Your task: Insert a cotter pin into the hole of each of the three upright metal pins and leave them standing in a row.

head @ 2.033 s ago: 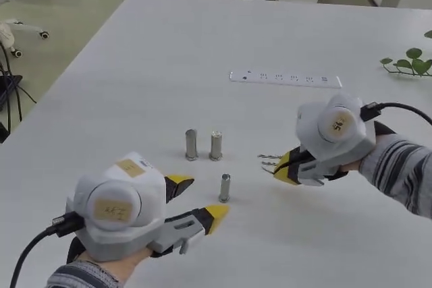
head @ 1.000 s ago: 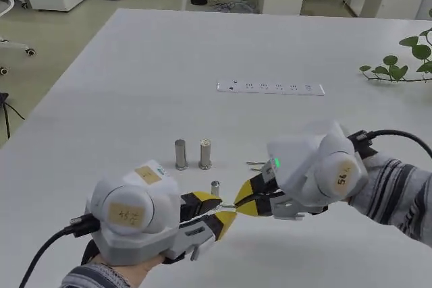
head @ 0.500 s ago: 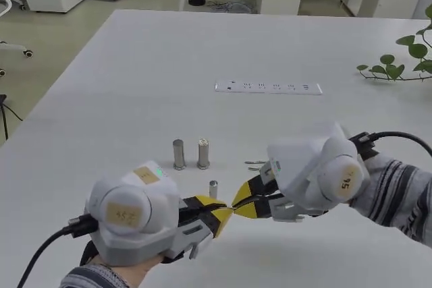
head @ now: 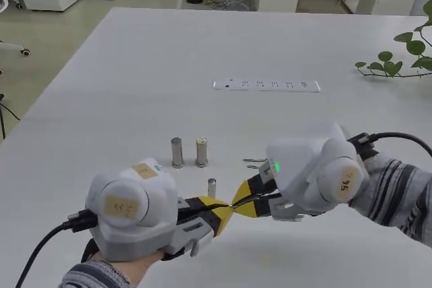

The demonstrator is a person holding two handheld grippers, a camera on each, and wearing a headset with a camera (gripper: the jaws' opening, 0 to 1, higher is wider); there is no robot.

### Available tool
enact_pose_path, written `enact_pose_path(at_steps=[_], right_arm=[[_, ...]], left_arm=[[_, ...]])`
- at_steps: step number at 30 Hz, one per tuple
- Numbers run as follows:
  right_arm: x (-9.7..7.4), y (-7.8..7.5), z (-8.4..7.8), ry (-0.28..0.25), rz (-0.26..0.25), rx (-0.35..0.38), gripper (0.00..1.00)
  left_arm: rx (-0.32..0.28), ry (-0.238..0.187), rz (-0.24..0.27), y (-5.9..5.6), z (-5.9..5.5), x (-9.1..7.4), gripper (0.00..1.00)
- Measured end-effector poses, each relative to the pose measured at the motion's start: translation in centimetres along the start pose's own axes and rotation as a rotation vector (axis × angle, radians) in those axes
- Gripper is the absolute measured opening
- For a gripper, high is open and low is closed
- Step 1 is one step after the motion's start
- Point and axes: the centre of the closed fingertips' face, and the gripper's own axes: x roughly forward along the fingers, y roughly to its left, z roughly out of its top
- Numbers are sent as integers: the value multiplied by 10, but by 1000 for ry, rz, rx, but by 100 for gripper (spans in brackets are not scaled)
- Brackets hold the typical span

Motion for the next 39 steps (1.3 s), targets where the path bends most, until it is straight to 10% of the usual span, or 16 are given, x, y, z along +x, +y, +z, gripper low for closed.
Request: enact_pose_path(at_steps=[22, 39], right_arm=[[0, 8, -7, -9, 49, 84, 0], [-1, 17, -7, -1, 91, 82, 0]], left_arm=[[224, 16, -67, -12, -1, -4, 0], [264, 37, -98, -16, -6, -7, 0]])
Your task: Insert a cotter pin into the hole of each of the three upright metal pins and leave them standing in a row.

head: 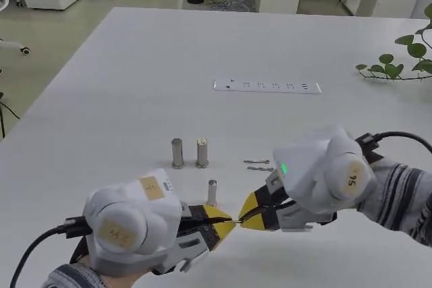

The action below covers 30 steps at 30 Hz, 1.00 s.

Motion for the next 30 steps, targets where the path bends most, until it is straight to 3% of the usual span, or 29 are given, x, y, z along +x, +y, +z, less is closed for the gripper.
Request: enact_pose_path(at_steps=[9, 12, 18, 26, 30], right_arm=[[-1, -3, -1, 6, -16, 13, 0], [1, -5, -4, 29, -27, 23, 0], [2, -17, -19, 97, -81, 75, 0], [1, -44, -36, 162, -176, 151, 0], [5, -53, -43, 184, -197, 182, 0]], left_arm=[[-21, 1, 26, 4, -1, 1, 0], [-28, 6, 46, 7, -4, 1, 3], [-54, 13, 122, 20, -12, -1, 13], [-129, 0, 268, 48, -21, -4, 14], [-190, -38, 313, 58, -23, -2, 15]])
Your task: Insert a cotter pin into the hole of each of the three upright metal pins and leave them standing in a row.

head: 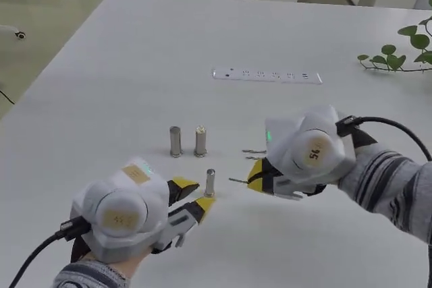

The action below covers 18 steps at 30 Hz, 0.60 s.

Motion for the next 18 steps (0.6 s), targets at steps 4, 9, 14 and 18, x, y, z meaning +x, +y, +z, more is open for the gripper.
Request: enact_pose_path(at_steps=[4, 9, 14, 18], right_arm=[[7, -4, -2, 9, -8, 44, 0], [14, -4, -2, 19, 4, 58, 0], [20, -6, -3, 31, 5, 84, 0], [22, -7, -4, 38, 9, 94, 0]], left_arm=[[8, 15, 42, 7, -6, 8, 17], [7, 33, 83, 13, -12, 23, 18], [2, 68, 113, 17, -21, 36, 18], [-7, 86, 127, 20, -27, 43, 16]])
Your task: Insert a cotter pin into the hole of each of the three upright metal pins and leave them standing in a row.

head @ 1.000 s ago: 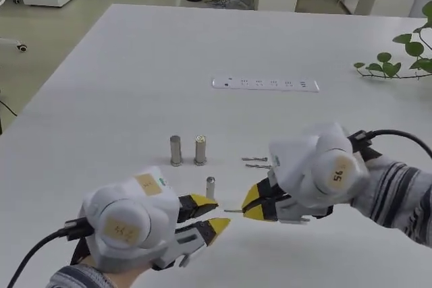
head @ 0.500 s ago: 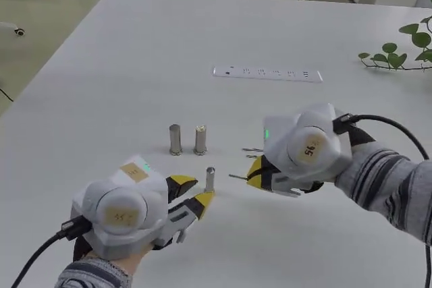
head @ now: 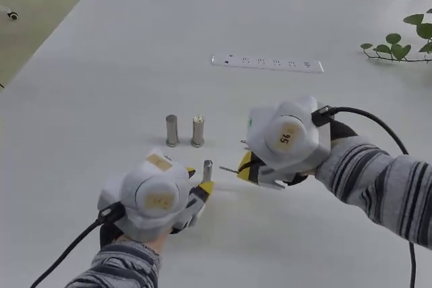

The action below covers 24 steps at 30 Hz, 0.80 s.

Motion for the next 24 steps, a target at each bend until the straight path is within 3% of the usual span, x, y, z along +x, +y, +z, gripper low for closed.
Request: enact_pose_path(at_steps=[5, 12, 24], right_arm=[[3, -1, 0, 4, 10, 8, 0], [6, -1, 1, 7, 18, 10, 0], [8, -1, 9, -8, 22, 9, 0]], left_arm=[[-16, 13, 1, 2, -3, 7, 15], [-41, 1, -13, -1, 3, 13, 13], [-36, 11, -10, -2, 3, 18, 6]])
